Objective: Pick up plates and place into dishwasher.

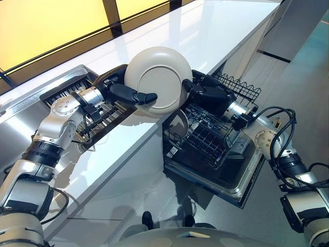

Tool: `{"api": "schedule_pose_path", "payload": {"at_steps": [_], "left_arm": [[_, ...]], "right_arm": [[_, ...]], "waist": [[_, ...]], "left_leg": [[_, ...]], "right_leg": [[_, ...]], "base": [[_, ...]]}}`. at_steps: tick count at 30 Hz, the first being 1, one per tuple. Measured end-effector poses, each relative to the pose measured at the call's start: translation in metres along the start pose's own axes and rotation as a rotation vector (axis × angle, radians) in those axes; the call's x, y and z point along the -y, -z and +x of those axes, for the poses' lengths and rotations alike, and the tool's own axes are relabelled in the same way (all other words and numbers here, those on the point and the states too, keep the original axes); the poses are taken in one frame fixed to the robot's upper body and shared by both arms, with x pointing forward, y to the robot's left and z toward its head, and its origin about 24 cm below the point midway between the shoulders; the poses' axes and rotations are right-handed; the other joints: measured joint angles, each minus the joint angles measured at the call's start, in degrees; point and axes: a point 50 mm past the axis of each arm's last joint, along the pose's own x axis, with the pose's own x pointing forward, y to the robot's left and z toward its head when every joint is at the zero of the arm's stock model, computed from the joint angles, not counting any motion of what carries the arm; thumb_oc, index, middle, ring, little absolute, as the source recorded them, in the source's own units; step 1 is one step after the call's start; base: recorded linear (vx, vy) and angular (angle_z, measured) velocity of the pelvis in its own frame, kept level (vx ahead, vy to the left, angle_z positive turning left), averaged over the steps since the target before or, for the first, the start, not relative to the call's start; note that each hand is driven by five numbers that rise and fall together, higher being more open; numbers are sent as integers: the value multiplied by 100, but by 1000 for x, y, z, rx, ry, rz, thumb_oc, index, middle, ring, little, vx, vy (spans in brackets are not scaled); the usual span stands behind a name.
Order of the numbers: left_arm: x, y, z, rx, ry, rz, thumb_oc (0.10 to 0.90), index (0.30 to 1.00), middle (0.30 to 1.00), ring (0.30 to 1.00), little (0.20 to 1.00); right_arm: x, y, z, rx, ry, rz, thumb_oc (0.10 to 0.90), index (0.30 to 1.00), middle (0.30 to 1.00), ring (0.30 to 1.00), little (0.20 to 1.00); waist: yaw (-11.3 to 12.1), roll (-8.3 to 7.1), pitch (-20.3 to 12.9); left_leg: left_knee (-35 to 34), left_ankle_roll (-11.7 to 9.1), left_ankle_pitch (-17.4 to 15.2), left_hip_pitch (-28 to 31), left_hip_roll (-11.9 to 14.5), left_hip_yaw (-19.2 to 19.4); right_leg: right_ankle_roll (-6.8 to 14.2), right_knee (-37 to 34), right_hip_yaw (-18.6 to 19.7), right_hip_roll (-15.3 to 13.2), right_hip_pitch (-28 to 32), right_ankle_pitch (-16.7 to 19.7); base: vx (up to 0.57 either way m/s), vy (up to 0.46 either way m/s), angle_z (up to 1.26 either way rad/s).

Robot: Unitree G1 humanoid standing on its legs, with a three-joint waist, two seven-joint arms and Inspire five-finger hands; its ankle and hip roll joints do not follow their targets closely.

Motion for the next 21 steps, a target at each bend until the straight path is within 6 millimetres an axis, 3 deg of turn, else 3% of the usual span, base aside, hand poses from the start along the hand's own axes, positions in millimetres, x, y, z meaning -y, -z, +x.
{"api": "schedule_pose_path", "payload": {"at_steps": [6,12,15,21], "left_arm": [[-10,-22,-3,17,-118,487,800,900,900,900,900],[4,-30,5,124,-301,913,800,900,900,900,900],[9,-33,5,180,-358,1007,800,900,900,900,900],[11,-33,4,204,-384,1031,800,900,900,900,900]], "right_arm": [[2,3,1,-16,65,-12,100,300,300,300,200],[5,-3,0,12,106,-79,100,300,300,300,200],[6,-6,0,33,110,-88,100,300,300,300,200],[6,-9,0,43,112,-104,100,300,300,300,200]], "waist": [[41,113,-22],[215,149,-21],[239,148,-21],[259,146,-20]], "left_leg": [[2,9,11,-68,-12,-76],[2,-1,19,-93,-8,-108],[2,0,21,-115,-14,-141],[1,1,22,-122,-16,-155]], "right_leg": [[0,1,-84,2,-32,-2],[-5,1,-114,10,-47,-12],[-1,1,-128,9,-54,-16],[2,1,-135,8,-53,-19]], "base": [[-9,7,5],[5,-4,1],[-11,-1,5],[-5,0,0]]}}
